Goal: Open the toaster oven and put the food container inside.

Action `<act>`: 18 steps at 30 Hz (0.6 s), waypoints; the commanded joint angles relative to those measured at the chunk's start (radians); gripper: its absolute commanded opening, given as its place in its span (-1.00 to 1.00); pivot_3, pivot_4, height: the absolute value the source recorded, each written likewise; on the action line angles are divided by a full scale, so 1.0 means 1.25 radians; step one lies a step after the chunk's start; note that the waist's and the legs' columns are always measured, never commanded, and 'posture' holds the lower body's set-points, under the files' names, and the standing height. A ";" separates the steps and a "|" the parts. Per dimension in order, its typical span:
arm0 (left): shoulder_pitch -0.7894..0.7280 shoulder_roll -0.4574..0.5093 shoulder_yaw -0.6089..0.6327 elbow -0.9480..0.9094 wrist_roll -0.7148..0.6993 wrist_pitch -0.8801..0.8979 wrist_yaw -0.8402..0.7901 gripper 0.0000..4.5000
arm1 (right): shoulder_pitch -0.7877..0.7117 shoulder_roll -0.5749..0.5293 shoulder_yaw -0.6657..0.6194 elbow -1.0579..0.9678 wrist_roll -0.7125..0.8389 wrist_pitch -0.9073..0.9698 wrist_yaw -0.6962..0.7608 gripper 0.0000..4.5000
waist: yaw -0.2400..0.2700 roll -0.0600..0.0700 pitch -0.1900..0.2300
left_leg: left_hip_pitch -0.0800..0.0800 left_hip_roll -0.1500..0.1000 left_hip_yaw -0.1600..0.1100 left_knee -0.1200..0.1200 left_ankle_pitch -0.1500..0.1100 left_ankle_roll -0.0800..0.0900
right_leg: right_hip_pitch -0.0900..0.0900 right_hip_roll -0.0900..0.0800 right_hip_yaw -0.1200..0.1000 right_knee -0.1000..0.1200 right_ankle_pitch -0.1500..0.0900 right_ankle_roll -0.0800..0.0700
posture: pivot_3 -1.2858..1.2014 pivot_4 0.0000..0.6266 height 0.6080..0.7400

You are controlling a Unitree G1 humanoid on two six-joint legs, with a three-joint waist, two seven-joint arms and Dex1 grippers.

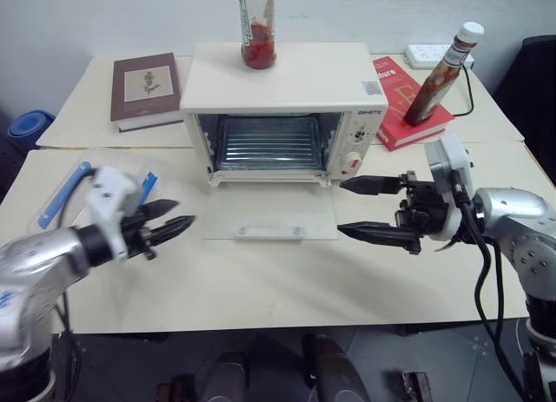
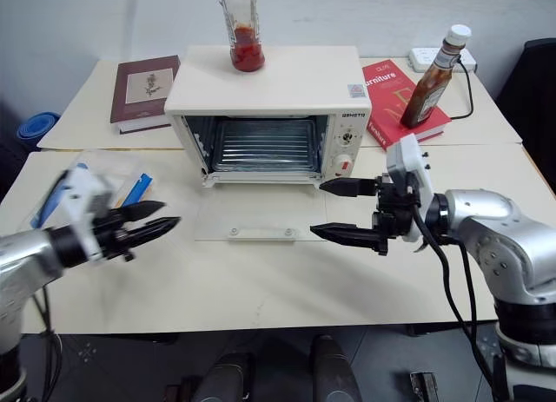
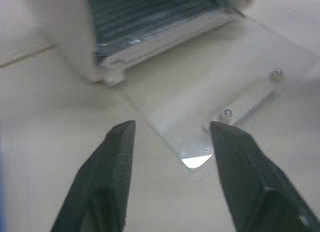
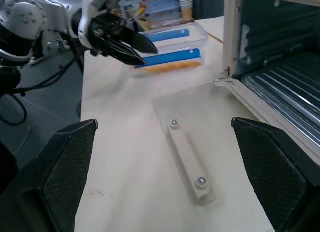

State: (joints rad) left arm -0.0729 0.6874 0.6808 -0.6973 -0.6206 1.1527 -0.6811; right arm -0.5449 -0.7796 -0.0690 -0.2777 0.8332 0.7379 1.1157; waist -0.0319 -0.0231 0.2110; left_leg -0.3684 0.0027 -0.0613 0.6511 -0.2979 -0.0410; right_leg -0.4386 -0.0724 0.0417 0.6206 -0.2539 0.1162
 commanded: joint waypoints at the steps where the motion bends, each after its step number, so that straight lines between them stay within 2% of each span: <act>1: 0.068 -0.028 0.220 -0.102 -0.089 0.108 0.028 0.60 | -0.056 0.025 0.050 0.058 -0.042 -0.051 0.062 1.00 | 0.002 0.000 0.000 | 0.000 0.000 0.000 0.000 0.000 0.000 | 0.000 0.000 0.000 0.000 0.000 0.000 | 0.03 -0.52 1.00; 4: 0.183 -0.062 0.377 -0.124 -0.099 0.151 0.037 0.96 | -0.104 0.058 0.085 0.112 -0.066 -0.071 0.098 1.00 | 0.002 0.000 0.000 | 0.000 0.000 0.000 0.000 0.000 0.000 | 0.001 0.000 0.000 0.000 0.000 -0.001 | 0.03 -0.52 1.00; 7: 0.204 -0.095 0.471 -0.109 -0.104 0.217 0.087 0.98 | -0.133 0.084 0.110 0.144 -0.078 -0.078 0.129 1.00 | 0.003 0.000 0.000 | 0.000 0.000 0.000 0.000 0.000 0.000 | 0.001 0.000 0.000 0.000 0.000 -0.001 | 0.03 -0.52 1.00; 11: 0.060 -0.116 0.509 -0.080 -0.059 0.360 0.202 0.98 | -0.151 0.099 0.125 0.160 -0.095 -0.083 0.152 1.00 | 0.011 -0.001 -0.001 | 0.000 -0.001 -0.006 0.002 0.000 -0.001 | 0.004 0.000 -0.005 -0.001 -0.001 -0.002 | 0.03 -0.52 1.00; 14: -0.028 -0.178 0.520 -0.031 -0.022 0.369 0.342 0.98 | -0.155 0.101 0.115 0.158 -0.087 -0.070 0.151 1.00 | 0.008 -0.001 -0.001 | 0.003 -0.001 -0.006 0.001 0.000 -0.001 | 0.008 -0.001 -0.006 -0.002 0.000 -0.002 | 0.03 -0.52 1.00; 18: -0.165 -0.244 0.549 0.027 -0.027 0.369 0.516 0.98 | -0.133 0.093 0.105 0.130 -0.081 -0.060 0.142 1.00 | 0.005 -0.004 -0.002 | 0.003 0.000 -0.007 0.001 -0.002 -0.004 | 0.007 -0.001 -0.007 -0.002 0.000 -0.002 | 0.03 -0.52 1.00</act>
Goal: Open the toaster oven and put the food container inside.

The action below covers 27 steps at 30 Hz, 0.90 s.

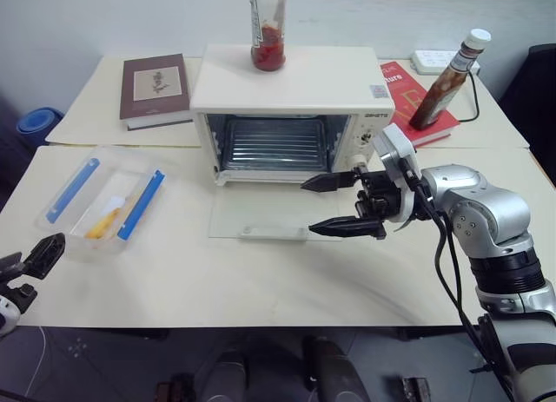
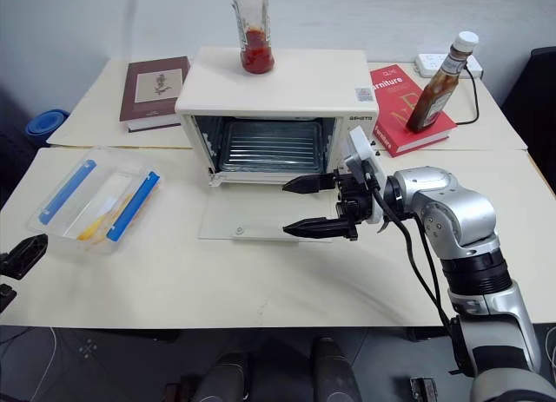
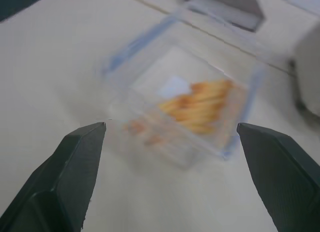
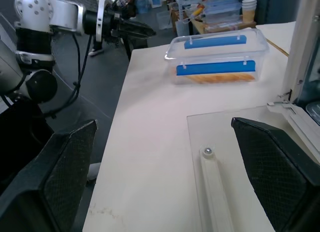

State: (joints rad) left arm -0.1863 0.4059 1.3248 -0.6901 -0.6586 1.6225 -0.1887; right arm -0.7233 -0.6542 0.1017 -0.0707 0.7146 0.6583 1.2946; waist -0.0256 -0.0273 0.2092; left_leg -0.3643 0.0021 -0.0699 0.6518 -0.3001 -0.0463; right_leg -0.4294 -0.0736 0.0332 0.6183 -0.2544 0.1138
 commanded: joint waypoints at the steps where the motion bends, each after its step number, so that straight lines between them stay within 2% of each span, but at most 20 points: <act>1: -0.104 -0.032 0.039 0.035 0.006 -0.006 0.173 0.98 | 0.016 -0.009 -0.036 -0.044 0.018 0.008 -0.006 1.00 | 0.000 0.000 0.000 | 0.000 0.000 0.000 0.000 0.000 -0.002 | 0.000 0.000 0.000 0.000 0.000 0.000 | 0.03 -0.52 1.00; 7: -0.189 0.000 0.000 0.134 -0.047 -0.006 0.315 0.98 | 0.046 -0.005 -0.063 -0.088 0.040 0.035 -0.041 1.00 | -0.002 -0.001 0.000 | -0.001 0.000 0.001 0.000 -0.001 -0.005 | -0.001 0.000 0.000 -0.001 0.000 0.000 | 0.03 -0.52 1.00; 11: -0.178 0.014 -0.031 0.191 -0.094 -0.006 0.408 0.98 | 0.066 -0.002 -0.075 -0.118 0.053 0.049 -0.064 1.00 | -0.001 -0.001 0.000 | -0.001 0.000 0.001 0.000 0.000 -0.006 | -0.001 0.000 0.000 -0.001 0.000 0.000 | 0.03 -0.52 1.00; 22: -0.253 0.090 -0.128 0.424 -0.309 -0.006 0.667 0.98 | 0.105 -0.011 -0.100 -0.184 0.095 0.067 -0.098 1.00 | 0.000 -0.001 -0.001 | -0.001 0.000 0.001 0.000 0.000 -0.006 | -0.001 -0.001 0.000 -0.001 0.000 0.001 | 0.03 -0.52 1.00; 25: -0.282 0.099 -0.127 0.466 -0.335 -0.006 0.725 0.71 | 0.109 -0.014 -0.104 -0.196 0.100 0.070 -0.104 1.00 | -0.001 -0.001 -0.001 | -0.001 0.000 0.001 0.000 0.000 -0.006 | -0.001 -0.001 0.000 -0.001 0.000 0.001 | 0.03 -0.52 1.00; 27: -0.298 0.096 -0.119 0.480 -0.350 -0.006 0.763 0.42 | 0.111 -0.016 -0.108 -0.203 0.104 0.071 -0.109 1.00 | 0.000 -0.001 -0.001 | -0.001 0.000 0.001 0.000 0.000 -0.006 | -0.001 -0.001 0.000 -0.001 0.000 0.001 | 0.03 -0.52 1.00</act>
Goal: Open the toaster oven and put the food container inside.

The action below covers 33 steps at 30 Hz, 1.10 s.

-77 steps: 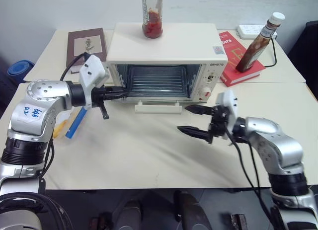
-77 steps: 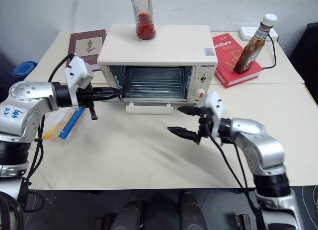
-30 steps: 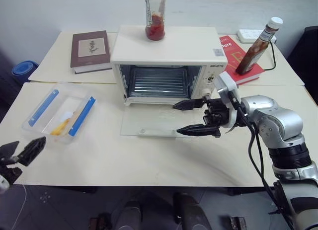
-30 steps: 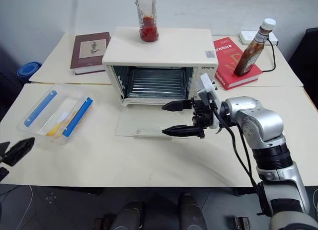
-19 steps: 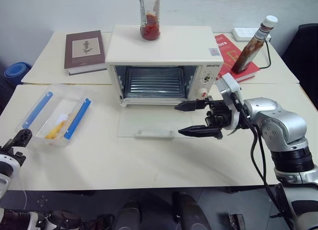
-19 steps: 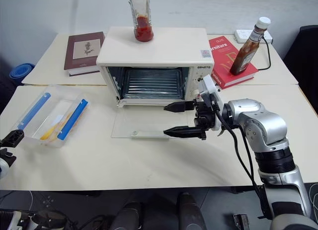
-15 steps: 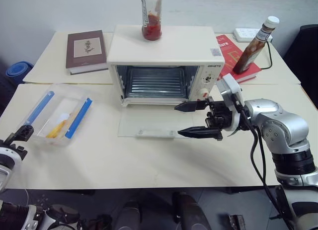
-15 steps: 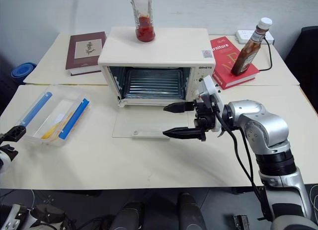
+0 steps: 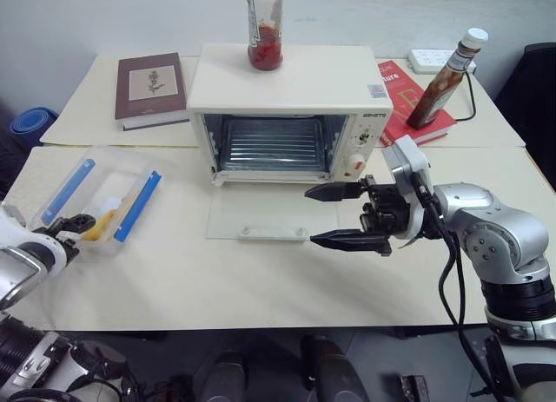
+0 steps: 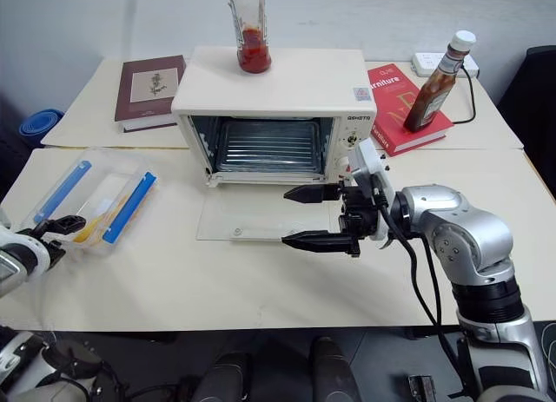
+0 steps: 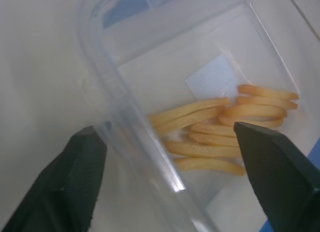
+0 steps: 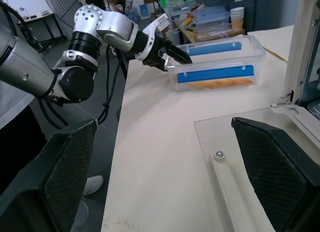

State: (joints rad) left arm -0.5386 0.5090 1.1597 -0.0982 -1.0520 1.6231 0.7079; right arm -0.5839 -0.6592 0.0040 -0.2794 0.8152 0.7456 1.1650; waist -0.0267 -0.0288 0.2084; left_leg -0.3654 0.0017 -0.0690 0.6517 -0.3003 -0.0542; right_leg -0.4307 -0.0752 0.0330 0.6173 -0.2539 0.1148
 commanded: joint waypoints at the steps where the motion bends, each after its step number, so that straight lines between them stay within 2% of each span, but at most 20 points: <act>1: -0.021 0.010 0.016 0.011 -0.044 -0.007 0.065 0.30 | 0.002 -0.013 -0.033 -0.040 0.025 0.002 -0.008 1.00 | 0.000 0.000 0.000 | 0.000 0.000 0.000 0.000 0.000 0.000 | 0.000 0.000 0.000 0.000 0.000 0.000 | 0.03 -0.52 1.00; 9: -0.055 -0.005 0.049 0.029 -0.051 -0.007 0.185 -0.77 | 0.001 -0.025 -0.044 -0.043 0.046 0.021 -0.014 1.00 | 0.000 0.000 0.000 | 0.000 0.000 0.000 0.000 0.000 -0.001 | 0.000 0.000 0.000 0.000 0.000 0.000 | 0.03 -0.52 1.00; 11: -0.057 -0.006 0.045 0.032 -0.060 -0.007 0.198 -0.94 | -0.003 -0.035 -0.044 -0.038 0.061 0.041 -0.012 1.00 | 0.001 0.000 0.000 | 0.000 0.000 0.000 0.000 0.000 -0.001 | 0.000 0.000 0.000 0.000 0.000 0.000 | 0.03 -0.52 1.00; 15: -0.050 0.032 0.016 0.058 -0.084 -0.007 0.198 -1.00 | -0.005 -0.039 -0.047 -0.041 0.053 0.024 -0.015 1.00 | 0.001 0.000 0.000 | 0.000 -0.001 0.000 0.000 0.000 -0.001 | 0.000 -0.001 0.000 -0.001 0.000 0.000 | 0.03 -0.52 1.00; 18: -0.011 0.128 -0.058 0.121 -0.140 -0.007 0.154 -1.00 | 0.001 -0.040 -0.041 -0.043 0.019 -0.010 -0.025 1.00 | -0.002 -0.001 0.000 | -0.001 -0.001 0.000 -0.001 0.001 -0.001 | -0.001 0.000 0.000 0.000 0.000 0.000 | 0.03 -0.52 1.00; 23: 0.078 0.360 -0.259 0.205 -0.279 -0.007 0.012 -1.00 | 0.024 -0.060 -0.055 -0.045 0.021 -0.012 -0.021 1.00 | -0.001 -0.002 0.000 | -0.004 -0.001 0.001 -0.002 0.001 -0.003 | -0.006 -0.001 0.001 0.001 0.000 0.000 | 0.03 -0.52 1.00; 28: 0.093 0.558 -0.448 0.227 -0.404 -0.007 -0.138 -1.00 | 0.069 -0.086 -0.095 -0.058 0.026 -0.011 -0.036 1.00 | 0.003 -0.002 0.000 | -0.005 -0.001 0.001 -0.003 0.001 -0.003 | -0.007 -0.002 0.001 0.000 -0.001 -0.001 | 0.03 -0.52 1.00; 30: 0.049 0.594 -0.524 0.219 -0.472 -0.007 -0.173 -1.00 | 0.092 -0.098 -0.124 -0.070 0.037 -0.003 -0.047 1.00 | 0.004 -0.001 0.000 | -0.005 -0.001 0.001 -0.003 0.001 -0.002 | -0.007 -0.002 0.001 0.000 -0.001 -0.002 | 0.03 -0.52 1.00; 33: -0.052 0.592 -0.643 0.203 -0.559 -0.037 -0.160 -1.00 | 0.128 -0.105 -0.159 -0.105 0.058 0.007 -0.079 1.00 | 0.010 -0.001 0.000 | -0.005 -0.002 0.001 -0.003 0.001 -0.002 | -0.007 -0.002 0.001 -0.001 -0.001 -0.002 | 0.03 -0.52 1.00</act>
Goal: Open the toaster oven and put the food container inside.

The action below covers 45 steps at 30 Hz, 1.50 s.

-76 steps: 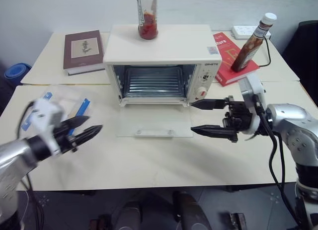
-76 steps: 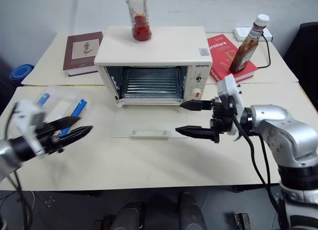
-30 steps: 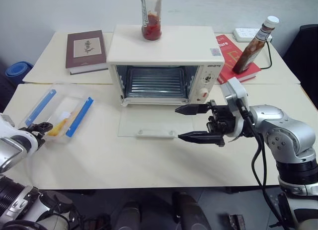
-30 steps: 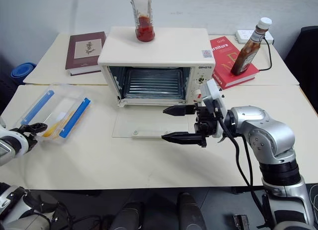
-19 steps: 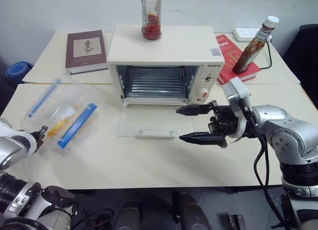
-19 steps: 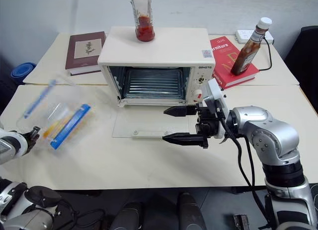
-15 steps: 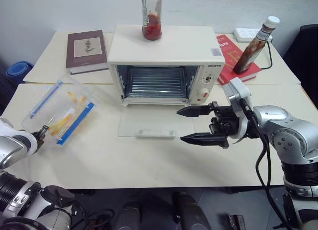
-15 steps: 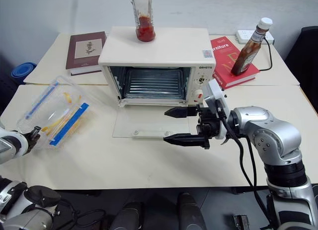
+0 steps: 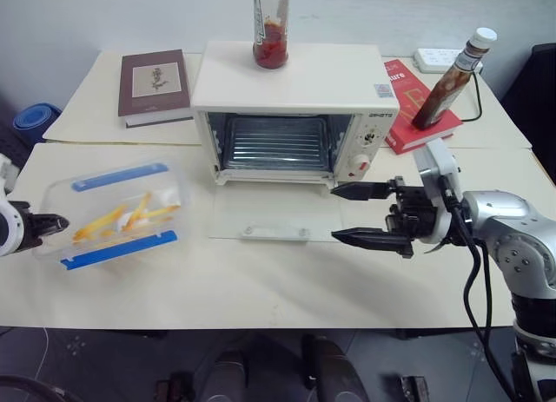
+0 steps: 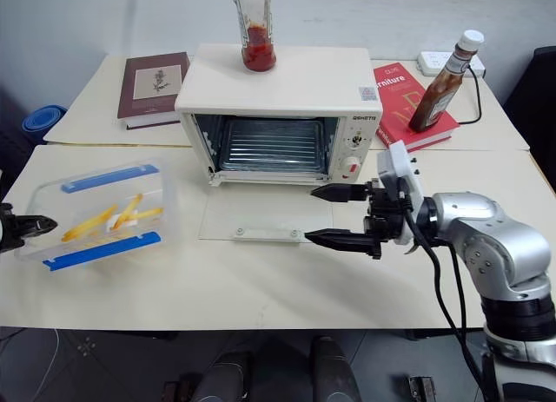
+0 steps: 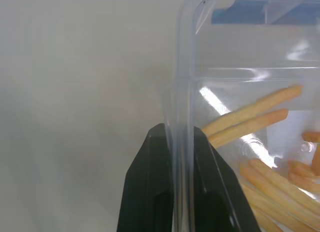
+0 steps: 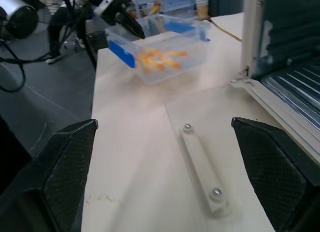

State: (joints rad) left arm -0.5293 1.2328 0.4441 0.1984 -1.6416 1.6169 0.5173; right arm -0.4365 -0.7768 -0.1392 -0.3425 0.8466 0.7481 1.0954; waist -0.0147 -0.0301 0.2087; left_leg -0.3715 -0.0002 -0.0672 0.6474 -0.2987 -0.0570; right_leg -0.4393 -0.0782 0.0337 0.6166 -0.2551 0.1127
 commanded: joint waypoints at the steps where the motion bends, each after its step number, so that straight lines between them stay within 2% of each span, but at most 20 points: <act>1: -0.089 0.006 -0.113 -0.040 -0.120 -0.056 0.010 -1.00 | 0.020 -0.011 -0.055 -0.068 0.040 0.010 -0.039 1.00 | 0.001 0.000 0.000 | 0.000 0.000 0.000 0.000 0.000 0.000 | 0.000 0.000 0.000 0.000 0.000 0.000 | 0.03 -0.52 1.00; 4: -0.203 -0.062 -0.265 -0.063 -0.196 -0.114 0.060 -1.00 | 0.075 -0.009 -0.104 -0.139 0.080 0.030 -0.101 1.00 | 0.003 0.000 0.000 | 0.000 0.000 0.000 0.000 0.000 0.000 | 0.000 0.000 0.001 0.000 0.000 0.000 | 0.03 -0.52 1.00; 8: -0.323 -0.149 -0.392 -0.030 -0.204 -0.143 0.108 -1.00 | 0.141 -0.006 -0.142 -0.214 0.114 0.041 -0.173 1.00 | 0.008 0.000 0.000 | 0.000 0.000 0.001 0.001 0.000 0.000 | 0.000 0.000 0.001 0.000 0.001 0.001 | 0.03 -0.52 1.00; 13: -0.408 -0.236 -0.473 0.022 -0.167 -0.140 0.123 -1.00 | 0.178 0.012 -0.143 -0.249 0.115 0.023 -0.248 1.00 | 0.007 0.000 0.000 | 0.000 0.000 0.002 0.001 0.001 0.000 | 0.000 0.000 0.002 0.001 0.001 0.002 | 0.03 -0.52 1.00; 17: -0.426 -0.322 -0.468 0.079 -0.064 -0.168 0.129 -1.00 | 0.184 0.047 -0.092 -0.236 0.057 -0.016 -0.284 1.00 | 0.008 0.000 0.000 | 0.001 -0.001 0.002 0.001 0.001 0.001 | 0.000 0.001 0.003 0.001 0.001 0.002 | 0.03 -0.52 1.00; 19: -0.420 -0.359 -0.451 0.093 -0.027 -0.183 0.136 -0.68 | 0.183 0.059 -0.087 -0.228 0.044 -0.026 -0.299 1.00 | 0.009 0.000 0.000 | 0.001 -0.001 0.002 0.002 0.001 0.001 | 0.000 0.001 0.003 0.001 0.001 0.003 | 0.03 -0.52 1.00; 23: -0.405 -0.412 -0.403 0.096 0.012 -0.206 0.161 -0.21 | 0.201 0.046 -0.112 -0.219 0.040 -0.035 -0.292 1.00 | 0.010 0.000 0.000 | 0.000 -0.001 0.002 0.002 0.002 0.001 | 0.000 0.000 0.003 0.001 0.002 0.003 | 0.03 -0.52 1.00; 26: -0.374 -0.432 -0.335 0.092 -0.018 -0.226 0.173 0.19 | 0.229 0.025 -0.147 -0.218 0.048 -0.033 -0.285 1.00 | 0.009 0.000 0.000 | 0.000 -0.001 0.002 0.001 0.002 0.001 | 0.000 0.000 0.003 0.000 0.002 0.004 | 0.03 -0.52 1.00; 28: -0.333 -0.418 -0.298 0.045 -0.086 -0.218 0.144 0.41 | 0.251 0.013 -0.176 -0.217 0.066 -0.027 -0.283 1.00 | 0.008 0.000 0.000 | 0.000 -0.001 0.003 0.001 0.002 0.001 | 0.000 0.000 0.003 0.000 0.002 0.004 | 0.03 -0.52 1.00; 32: -0.229 -0.362 -0.245 -0.075 -0.181 -0.231 0.085 0.41 | 0.290 -0.009 -0.215 -0.219 0.093 -0.015 -0.270 1.00 | 0.007 0.000 0.000 | 0.001 -0.001 0.003 0.001 0.002 0.001 | 0.000 0.001 0.004 0.001 0.002 0.004 | 0.03 -0.52 1.00; 35: -0.142 -0.311 -0.169 -0.165 -0.164 -0.246 -0.053 0.41 | 0.308 -0.025 -0.225 -0.214 0.105 -0.009 -0.261 1.00 | 0.008 0.000 0.000 | 0.001 -0.001 0.003 0.002 0.002 0.001 | 0.000 0.001 0.004 0.002 0.002 0.004 | 0.03 -0.52 1.00; 36: -0.096 -0.291 -0.122 -0.210 -0.110 -0.257 -0.173 0.43 | 0.300 -0.024 -0.211 -0.208 0.113 0.004 -0.272 0.92 | 0.009 0.000 0.000 | 0.001 -0.001 0.003 0.002 0.002 0.001 | 0.001 0.001 0.004 0.002 0.002 0.003 | 0.03 -0.52 1.00; 38: -0.012 -0.262 -0.047 -0.255 -0.039 -0.275 -0.364 0.26 | 0.277 -0.019 -0.179 -0.198 0.138 0.031 -0.282 0.75 | 0.004 0.000 0.000 | 0.002 -0.001 0.005 0.002 0.002 0.001 | 0.001 0.001 0.005 0.001 0.002 0.003 | 0.03 -0.52 1.00; 40: 0.056 -0.243 -0.004 -0.299 0.014 -0.297 -0.522 0.07 | 0.260 -0.018 -0.148 -0.203 0.154 0.044 -0.268 0.50 | 0.005 0.000 0.000 | 0.003 -0.001 0.006 0.001 0.002 0.002 | 0.001 0.001 0.005 0.001 -0.002 -0.004 | 0.03 -0.52 1.00; 43: 0.157 -0.192 0.011 -0.401 0.115 -0.326 -0.768 -0.27 | 0.243 -0.018 -0.101 -0.217 0.167 0.061 -0.256 0.10 | 0.007 0.000 0.000 | 0.003 -0.001 0.006 0.001 0.002 0.002 | 0.001 0.001 0.005 0.000 -0.005 -0.009 | 0.03 -0.52 1.00; 45: 0.223 -0.138 -0.024 -0.485 0.216 -0.377 -0.931 -0.54 | 0.235 -0.018 -0.069 -0.224 0.168 0.072 -0.256 -0.20 | 0.009 0.000 0.000 | 0.002 -0.001 0.006 0.001 0.002 0.003 | 0.002 0.001 0.005 -0.002 -0.005 -0.010 | 0.03 -0.52 1.00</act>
State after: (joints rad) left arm -0.2685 1.0213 0.4235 -0.3144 -1.4580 1.2029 -0.4795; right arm -0.1364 -0.7928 -0.2413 -0.5880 1.0328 0.8309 0.7669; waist -0.0035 -0.0301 0.2087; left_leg -0.3697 -0.0011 -0.0600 0.6487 -0.2971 -0.0523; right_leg -0.4370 -0.0774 0.0404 0.6124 -0.2617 0.1004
